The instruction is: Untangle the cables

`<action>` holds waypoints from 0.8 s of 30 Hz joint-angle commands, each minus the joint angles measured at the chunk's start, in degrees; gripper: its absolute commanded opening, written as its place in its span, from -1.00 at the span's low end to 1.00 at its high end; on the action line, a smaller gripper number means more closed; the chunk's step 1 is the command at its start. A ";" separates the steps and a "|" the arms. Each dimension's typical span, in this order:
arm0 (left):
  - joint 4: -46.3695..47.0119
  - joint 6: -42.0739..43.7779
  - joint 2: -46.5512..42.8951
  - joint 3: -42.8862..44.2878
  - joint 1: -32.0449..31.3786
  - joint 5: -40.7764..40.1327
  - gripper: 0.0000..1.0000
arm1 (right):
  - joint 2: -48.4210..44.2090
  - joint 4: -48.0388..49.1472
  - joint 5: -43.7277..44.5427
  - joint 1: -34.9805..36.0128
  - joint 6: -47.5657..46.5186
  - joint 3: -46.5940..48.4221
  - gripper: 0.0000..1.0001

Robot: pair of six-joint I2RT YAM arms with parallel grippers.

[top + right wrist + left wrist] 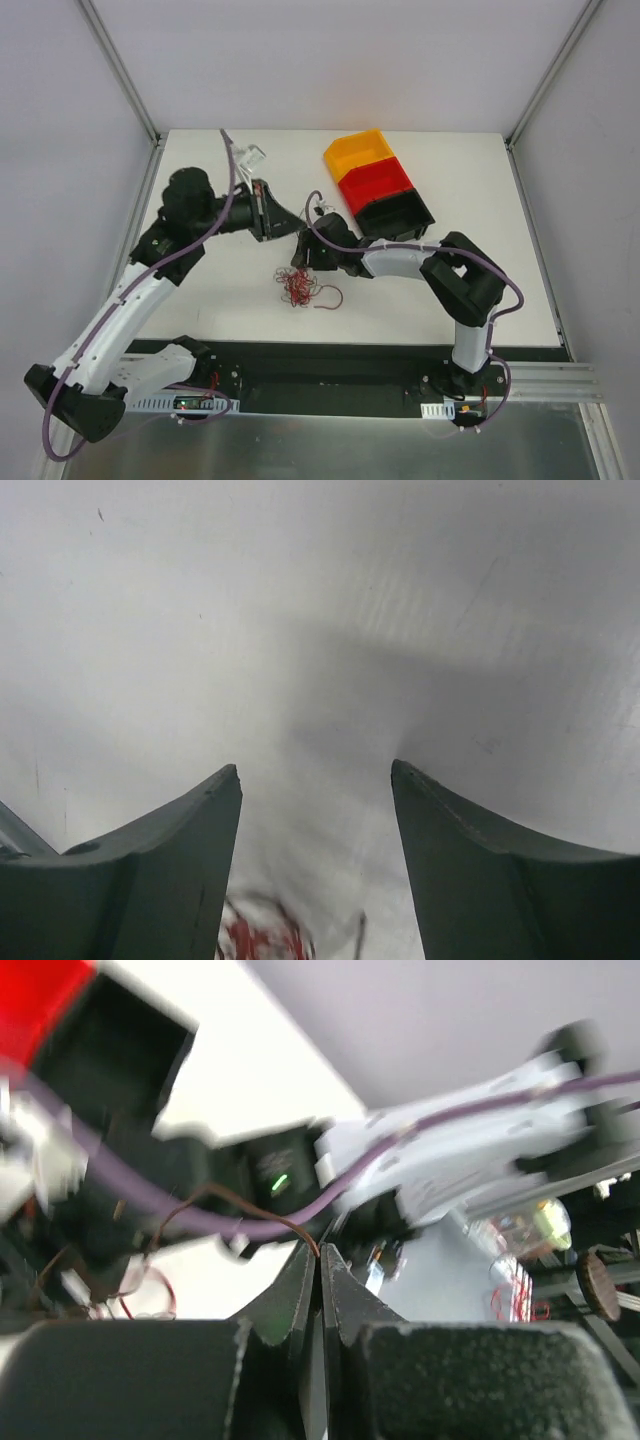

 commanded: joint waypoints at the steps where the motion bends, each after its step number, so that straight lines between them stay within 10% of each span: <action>1: -1.75 3.72 -0.58 22.11 -0.18 0.73 -1.00 | -4.16 0.23 8.12 -0.95 -0.54 -3.21 0.28; 13: -14.08 11.82 10.41 63.30 -0.09 -14.93 -1.00 | -10.66 -1.27 12.10 -6.04 -4.41 -12.53 0.29; 24: -12.85 7.42 9.01 44.62 -0.09 -13.17 -1.00 | -28.23 -1.39 -7.58 -7.45 -12.06 -10.86 0.79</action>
